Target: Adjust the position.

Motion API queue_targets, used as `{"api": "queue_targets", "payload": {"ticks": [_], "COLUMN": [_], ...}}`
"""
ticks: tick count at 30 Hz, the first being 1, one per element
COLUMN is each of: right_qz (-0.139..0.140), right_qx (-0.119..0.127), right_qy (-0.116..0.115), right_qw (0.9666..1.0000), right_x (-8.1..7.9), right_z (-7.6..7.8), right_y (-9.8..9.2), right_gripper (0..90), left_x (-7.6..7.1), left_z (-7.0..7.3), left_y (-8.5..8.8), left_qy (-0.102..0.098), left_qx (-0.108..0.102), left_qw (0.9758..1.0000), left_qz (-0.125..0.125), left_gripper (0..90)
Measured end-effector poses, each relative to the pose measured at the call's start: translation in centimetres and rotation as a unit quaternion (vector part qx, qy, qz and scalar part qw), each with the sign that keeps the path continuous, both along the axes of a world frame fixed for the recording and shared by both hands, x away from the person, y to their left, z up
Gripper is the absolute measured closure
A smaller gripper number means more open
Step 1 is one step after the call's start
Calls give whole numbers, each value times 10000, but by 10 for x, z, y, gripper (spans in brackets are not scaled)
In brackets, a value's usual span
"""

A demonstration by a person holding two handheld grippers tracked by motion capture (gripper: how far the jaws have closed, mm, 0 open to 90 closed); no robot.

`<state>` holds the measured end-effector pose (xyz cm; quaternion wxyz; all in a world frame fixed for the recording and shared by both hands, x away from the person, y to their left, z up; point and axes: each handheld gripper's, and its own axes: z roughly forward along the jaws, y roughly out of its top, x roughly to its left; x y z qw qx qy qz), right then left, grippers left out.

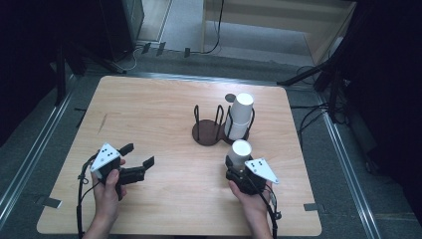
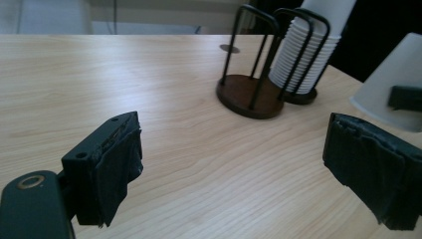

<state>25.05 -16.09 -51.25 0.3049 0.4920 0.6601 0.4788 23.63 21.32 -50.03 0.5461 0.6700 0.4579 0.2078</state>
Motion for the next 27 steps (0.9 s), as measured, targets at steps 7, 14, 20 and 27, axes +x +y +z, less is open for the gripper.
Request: {"api": "queue_targets", "payload": {"ticks": [7, 14, 20, 27], "right_qz": [226, 313, 491, 752], "right_qx": [-60, -150, -307, -840], "right_qy": [13, -9, -123, -390], "right_qw": [9997, 9994, 9982, 9929], "right_x": [-5, -8, -12, -22], "right_z": [-3, -3, -5, -7], "right_y": [20, 28, 40, 60], "right_gripper": [332, 335, 346, 346], "left_x": [4, 5, 3, 0], "left_z": [4, 8, 14, 21], "left_y": [-21, -41, -51, -59], "left_qy": [214, 320, 374, 406], "left_qx": [-10, 239, 262, 251], "left_qw": [9977, 9951, 9938, 9925], "left_qz": [-639, -908, -1015, -1125], "left_gripper": [91, 92, 95, 137]}}
